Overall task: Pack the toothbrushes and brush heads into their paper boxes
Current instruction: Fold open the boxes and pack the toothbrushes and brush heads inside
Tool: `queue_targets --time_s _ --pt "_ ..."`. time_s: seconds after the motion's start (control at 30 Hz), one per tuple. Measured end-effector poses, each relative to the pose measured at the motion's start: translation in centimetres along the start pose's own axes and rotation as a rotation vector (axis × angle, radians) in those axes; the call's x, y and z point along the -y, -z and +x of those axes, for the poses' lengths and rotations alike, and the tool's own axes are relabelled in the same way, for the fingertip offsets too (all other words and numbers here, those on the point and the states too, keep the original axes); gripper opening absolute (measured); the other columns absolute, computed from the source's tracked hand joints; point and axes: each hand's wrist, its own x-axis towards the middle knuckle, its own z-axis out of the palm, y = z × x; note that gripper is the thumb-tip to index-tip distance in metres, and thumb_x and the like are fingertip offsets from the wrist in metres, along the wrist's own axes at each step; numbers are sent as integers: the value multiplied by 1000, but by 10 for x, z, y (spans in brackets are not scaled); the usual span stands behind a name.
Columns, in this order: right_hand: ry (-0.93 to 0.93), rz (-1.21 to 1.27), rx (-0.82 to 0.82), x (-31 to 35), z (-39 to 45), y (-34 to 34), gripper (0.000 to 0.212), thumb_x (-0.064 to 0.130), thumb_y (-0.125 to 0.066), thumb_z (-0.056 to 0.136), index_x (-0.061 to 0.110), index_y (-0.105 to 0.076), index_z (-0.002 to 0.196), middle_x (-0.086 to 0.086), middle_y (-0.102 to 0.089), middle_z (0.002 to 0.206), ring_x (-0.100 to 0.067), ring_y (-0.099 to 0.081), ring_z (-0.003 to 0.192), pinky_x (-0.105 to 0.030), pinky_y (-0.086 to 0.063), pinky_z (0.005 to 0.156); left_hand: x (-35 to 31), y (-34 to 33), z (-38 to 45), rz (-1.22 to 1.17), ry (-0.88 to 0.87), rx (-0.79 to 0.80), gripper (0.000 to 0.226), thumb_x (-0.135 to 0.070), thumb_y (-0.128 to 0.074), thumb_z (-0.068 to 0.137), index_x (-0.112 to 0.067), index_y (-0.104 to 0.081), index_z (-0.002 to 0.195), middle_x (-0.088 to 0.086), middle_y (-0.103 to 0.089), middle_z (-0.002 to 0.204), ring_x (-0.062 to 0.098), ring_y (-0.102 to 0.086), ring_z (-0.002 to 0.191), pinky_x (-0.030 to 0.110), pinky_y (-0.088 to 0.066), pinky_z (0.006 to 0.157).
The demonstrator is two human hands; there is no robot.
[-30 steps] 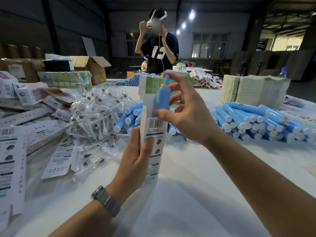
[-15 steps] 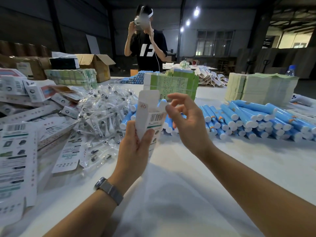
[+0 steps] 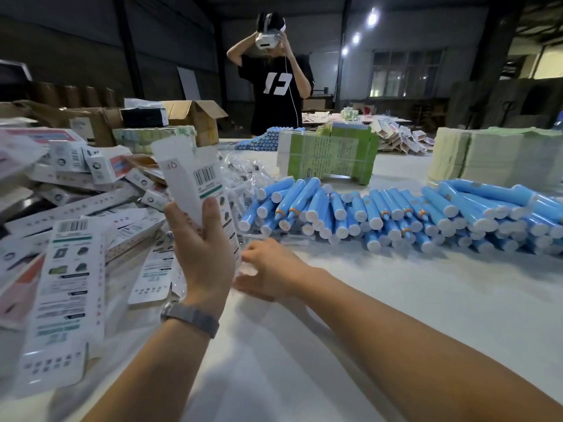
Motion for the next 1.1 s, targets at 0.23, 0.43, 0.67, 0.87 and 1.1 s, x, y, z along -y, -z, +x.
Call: queue_targets --time_s 0.23,0.43,0.67,0.87,1.1 --pt "-184 261 -120 8 6 -6 15 31 -67 81 17 -71 75 -2 -68 92 -22 -63 87 -35 -55 78 -1 3 3 -35 18 -36 25 -41 -49 102 -27 -34 116 -17 -53 108 -16 -56 87 7 -49 72" --pt "-211 369 -296 -21 -11 16 35 22 -68 79 17 -45 53 -5 -66 83 -20 -58 77 -39 -49 77 -15 -1 -5 -85 -38 60 12 -33 -48 104 -39 -37 105 -14 -54 105 -13 -58 84 10 -51 68" --pt "-179 1001 -720 -49 -81 108 11 21 -61 57 18 -56 47 -30 -65 75 -23 -67 60 -27 -46 50 -26 -12 -40 -162 -6 536 11 -36 -53 96 -30 -45 101 -19 -65 97 2 -65 83 21 -56 67" --pt "35 949 -840 -42 -126 162 16 2 -44 61 13 -45 50 -14 -56 51 -28 -47 39 -24 -37 43 -24 -16 -65 -61 -105 739 21 -52 -51 87 -58 -41 104 -9 -65 106 34 -62 94 52 -53 81" --pt "176 868 -980 -24 -147 192 20 0 -41 63 15 -45 50 -18 -37 49 -36 -40 39 -19 -31 40 -19 -17 -76 27 -286 752 30 -52 -49 91 -63 -29 110 -21 -51 106 15 -51 83 44 -51 64"
